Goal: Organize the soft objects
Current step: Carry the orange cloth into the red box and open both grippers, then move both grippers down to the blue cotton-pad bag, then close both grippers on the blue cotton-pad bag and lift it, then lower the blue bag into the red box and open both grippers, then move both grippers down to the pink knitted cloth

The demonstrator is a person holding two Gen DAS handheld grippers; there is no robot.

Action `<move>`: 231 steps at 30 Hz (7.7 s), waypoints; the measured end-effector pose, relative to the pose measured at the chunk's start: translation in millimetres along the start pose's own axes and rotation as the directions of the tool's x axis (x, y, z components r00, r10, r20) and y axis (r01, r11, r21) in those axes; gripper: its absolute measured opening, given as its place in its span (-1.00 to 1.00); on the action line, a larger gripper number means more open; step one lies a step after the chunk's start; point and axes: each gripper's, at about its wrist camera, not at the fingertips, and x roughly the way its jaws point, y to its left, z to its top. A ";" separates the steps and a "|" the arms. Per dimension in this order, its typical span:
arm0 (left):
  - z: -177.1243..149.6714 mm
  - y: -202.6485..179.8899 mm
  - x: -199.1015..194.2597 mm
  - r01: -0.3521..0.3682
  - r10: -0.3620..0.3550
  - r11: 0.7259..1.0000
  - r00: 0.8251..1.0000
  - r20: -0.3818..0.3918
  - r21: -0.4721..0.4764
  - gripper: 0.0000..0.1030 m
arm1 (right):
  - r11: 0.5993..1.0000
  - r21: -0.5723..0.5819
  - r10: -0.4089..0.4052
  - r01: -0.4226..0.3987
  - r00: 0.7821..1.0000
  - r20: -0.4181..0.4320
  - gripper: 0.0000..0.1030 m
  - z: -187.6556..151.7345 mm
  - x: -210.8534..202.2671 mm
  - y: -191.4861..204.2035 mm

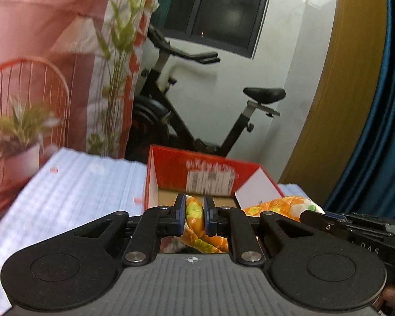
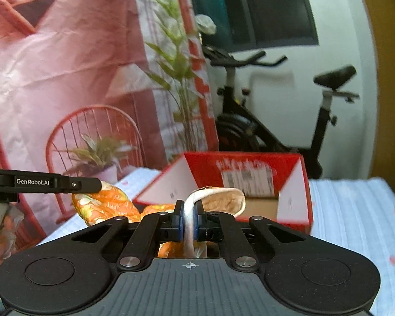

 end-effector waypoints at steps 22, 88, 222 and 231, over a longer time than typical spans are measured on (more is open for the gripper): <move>37.9 17.7 183.6 -0.086 0.082 0.996 0.974 -0.212 -0.007 -0.71 | 0.987 -0.119 -0.138 0.110 0.956 -0.258 -0.88 51.8 188.8 -72.1; -96.4 29.1 44.2 0.003 -0.033 0.997 0.934 -0.357 -0.083 0.65 | 0.985 0.073 -0.128 0.157 0.944 -0.304 0.99 -89.3 62.6 -3.5; -29.2 20.4 71.4 0.141 -0.128 0.990 0.942 -0.310 0.019 0.09 | 0.996 0.077 -0.029 0.048 0.974 -0.226 -0.04 -16.0 67.4 -43.7; -83.9 25.3 77.4 0.127 -0.134 0.991 0.917 -0.376 -0.045 0.09 | 0.984 0.175 0.020 0.043 0.938 -0.346 -0.06 -89.0 44.7 -30.9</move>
